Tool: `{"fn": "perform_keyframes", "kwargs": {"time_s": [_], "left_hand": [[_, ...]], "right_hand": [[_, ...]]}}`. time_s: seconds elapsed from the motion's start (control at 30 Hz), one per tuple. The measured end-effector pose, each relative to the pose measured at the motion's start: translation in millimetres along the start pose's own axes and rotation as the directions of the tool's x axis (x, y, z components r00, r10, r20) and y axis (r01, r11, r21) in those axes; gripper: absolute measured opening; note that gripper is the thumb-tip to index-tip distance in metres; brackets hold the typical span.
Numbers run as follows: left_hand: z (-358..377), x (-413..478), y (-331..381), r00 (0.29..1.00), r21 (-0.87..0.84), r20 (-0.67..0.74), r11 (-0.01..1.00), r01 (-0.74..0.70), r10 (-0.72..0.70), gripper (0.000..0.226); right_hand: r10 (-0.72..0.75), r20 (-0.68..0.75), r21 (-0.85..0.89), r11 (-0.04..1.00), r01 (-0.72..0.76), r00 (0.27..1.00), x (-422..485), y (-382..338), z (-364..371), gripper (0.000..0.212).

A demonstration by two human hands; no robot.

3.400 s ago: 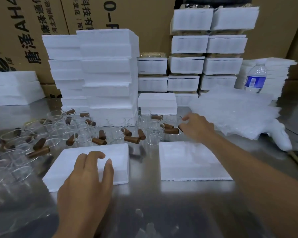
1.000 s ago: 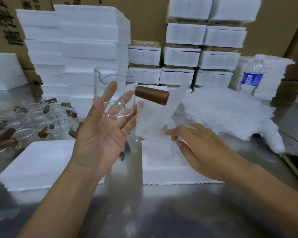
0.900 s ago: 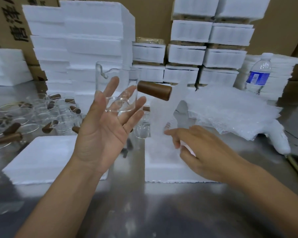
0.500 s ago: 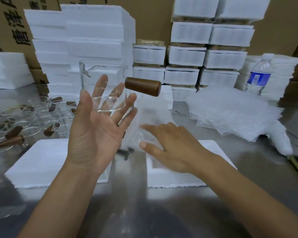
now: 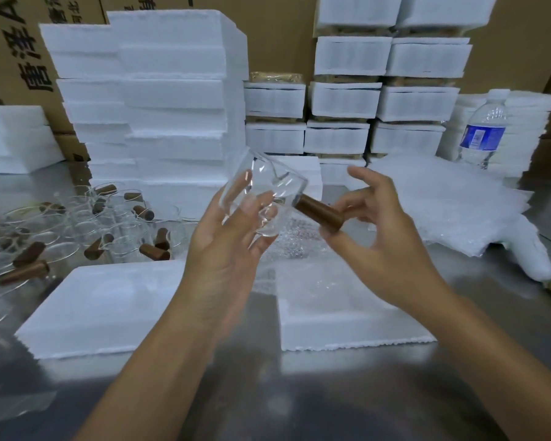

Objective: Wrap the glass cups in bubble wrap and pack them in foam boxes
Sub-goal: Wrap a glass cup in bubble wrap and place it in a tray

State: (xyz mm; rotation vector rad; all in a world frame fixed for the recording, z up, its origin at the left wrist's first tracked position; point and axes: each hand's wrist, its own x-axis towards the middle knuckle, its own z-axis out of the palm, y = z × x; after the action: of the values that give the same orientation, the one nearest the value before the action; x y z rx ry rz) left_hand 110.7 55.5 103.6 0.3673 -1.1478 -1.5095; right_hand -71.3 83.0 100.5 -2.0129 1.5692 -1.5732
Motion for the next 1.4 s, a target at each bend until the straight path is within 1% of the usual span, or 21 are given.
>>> {"fn": "perform_keyframes", "kwargs": {"time_s": [0.1, 0.2, 0.27, 0.3, 0.4, 0.43, 0.5, 0.53, 0.57, 0.63, 0.67, 0.73, 0.83, 0.87, 0.9, 0.97, 1.03, 1.1, 1.17, 1.3, 1.4], "left_hand": [[2.6, 0.6, -5.1, 1.000, 0.078, -0.012, 0.997, -0.016, 0.017, 0.079], [4.5, -1.2, -10.8, 1.000, 0.196, -0.014, 0.980, -0.021, 0.024, 0.076], [7.2, -3.4, -16.6, 1.000, 0.261, 0.011, 0.965, -0.014, 0.012, 0.066], [8.7, -4.7, -19.1, 1.000, 0.292, 0.019, 0.956, -0.015, 0.010, 0.068], [14.3, -7.3, -27.0, 1.000, 0.470, -0.003, 0.883, 0.009, -0.008, 0.100], [17.0, -8.6, -29.5, 1.000, 0.589, -0.018, 0.808, 0.025, -0.017, 0.109], [21.3, -11.0, -36.5, 1.000, 0.829, -0.019, 0.560, 0.008, 0.015, 0.109], [22.4, -11.5, -39.8, 0.998, 0.900, -0.010, 0.435, -0.019, 0.065, 0.098], [23.2, -10.8, -41.8, 0.991, 0.937, 0.014, 0.343, -0.059, 0.131, 0.080], [25.7, -4.1, -43.2, 0.972, 0.969, 0.096, 0.205, -0.140, 0.214, 0.043], [27.0, 0.6, -43.4, 0.969, 0.979, 0.130, 0.128, -0.160, 0.210, 0.034], [28.1, 9.8, -44.8, 0.978, 0.987, 0.157, -0.008, -0.157, 0.139, 0.033], [25.7, 16.2, -51.1, 0.993, 0.979, 0.100, -0.173, -0.111, -0.069, 0.036], [24.2, 15.9, -53.0, 0.990, 0.978, 0.085, -0.178, -0.104, -0.114, 0.035], [22.9, 15.1, -53.9, 0.990, 0.986, 0.080, -0.134, -0.096, -0.119, 0.031], [18.9, 15.3, -53.7, 0.995, 0.995, 0.099, 0.013, -0.098, -0.030, 0.020], [15.9, 16.3, -51.5, 0.994, 0.989, 0.089, 0.113, -0.095, 0.056, 0.017], [14.1, 16.6, -47.7, 0.996, 0.977, 0.053, 0.203, -0.066, 0.067, 0.014], [13.5, 18.0, -43.8, 0.995, 0.947, -0.013, 0.319, -0.021, 0.101, 0.018], [15.1, 22.7, -37.0, 0.961, 0.763, -0.224, 0.642, 0.068, 0.165, 0.009], [15.6, 23.3, -34.8, 0.925, 0.623, -0.353, 0.773, 0.119, 0.142, 0.009]], "right_hand": [[-0.107, 0.096, -0.068, 0.991, 0.114, 0.990, -5.0, -1.4, -12.0, 0.039], [-0.064, 0.204, -0.116, 0.989, 0.089, 0.977, -9.3, -2.5, -13.5, 0.023], [-0.024, 0.212, -0.131, 0.990, 0.053, 0.977, -9.8, 1.1, -14.0, 0.014], [-0.010, 0.191, -0.157, 0.987, 0.041, 0.981, -10.0, 3.4, -15.4, 0.013], [-0.002, 0.081, -0.224, 0.974, 0.020, 0.997, -10.8, 11.7, -22.6, 0.019], [-0.007, 0.036, -0.234, 0.972, 0.015, 0.999, -11.3, 14.7, -25.2, 0.020], [0.008, -0.068, -0.243, 0.970, -0.024, 0.998, -11.7, 21.4, -29.6, 0.019], [0.023, -0.119, -0.234, 0.971, -0.050, 0.993, -11.2, 25.0, -31.5, 0.017], [0.042, -0.169, -0.215, 0.973, -0.078, 0.985, -10.9, 28.0, -33.3, 0.015], [0.104, -0.252, -0.167, 0.975, -0.149, 0.962, -9.7, 33.2, -36.3, 0.013], [0.138, -0.272, -0.145, 0.972, -0.182, 0.952, -9.0, 35.2, -37.1, 0.013], [0.185, -0.278, -0.121, 0.967, -0.225, 0.943, -8.6, 37.6, -38.1, 0.015], [0.188, -0.248, -0.111, 0.969, -0.221, 0.950, -8.9, 36.7, -39.4, 0.013], [0.186, -0.234, -0.099, 0.972, -0.214, 0.954, -9.0, 36.0, -39.3, 0.013], [0.184, -0.223, -0.087, 0.974, -0.208, 0.957, -9.4, 35.4, -39.1, 0.014], [0.178, -0.213, -0.076, 0.977, -0.198, 0.961, -9.3, 34.8, -38.0, 0.014], [0.180, -0.213, -0.080, 0.976, -0.201, 0.960, -9.2, 34.4, -36.5, 0.013], [0.194, -0.240, -0.088, 0.971, -0.220, 0.951, -9.0, 34.6, -36.3, 0.010], [0.215, -0.278, -0.094, 0.964, -0.249, 0.936, -8.3, 35.3, -38.4, 0.005], [0.231, -0.265, -0.090, 0.961, -0.263, 0.936, -6.0, 31.7, -42.1, 0.008], [0.186, -0.207, -0.099, 0.973, -0.210, 0.960, -7.8, 24.6, -41.8, 0.010]]}}
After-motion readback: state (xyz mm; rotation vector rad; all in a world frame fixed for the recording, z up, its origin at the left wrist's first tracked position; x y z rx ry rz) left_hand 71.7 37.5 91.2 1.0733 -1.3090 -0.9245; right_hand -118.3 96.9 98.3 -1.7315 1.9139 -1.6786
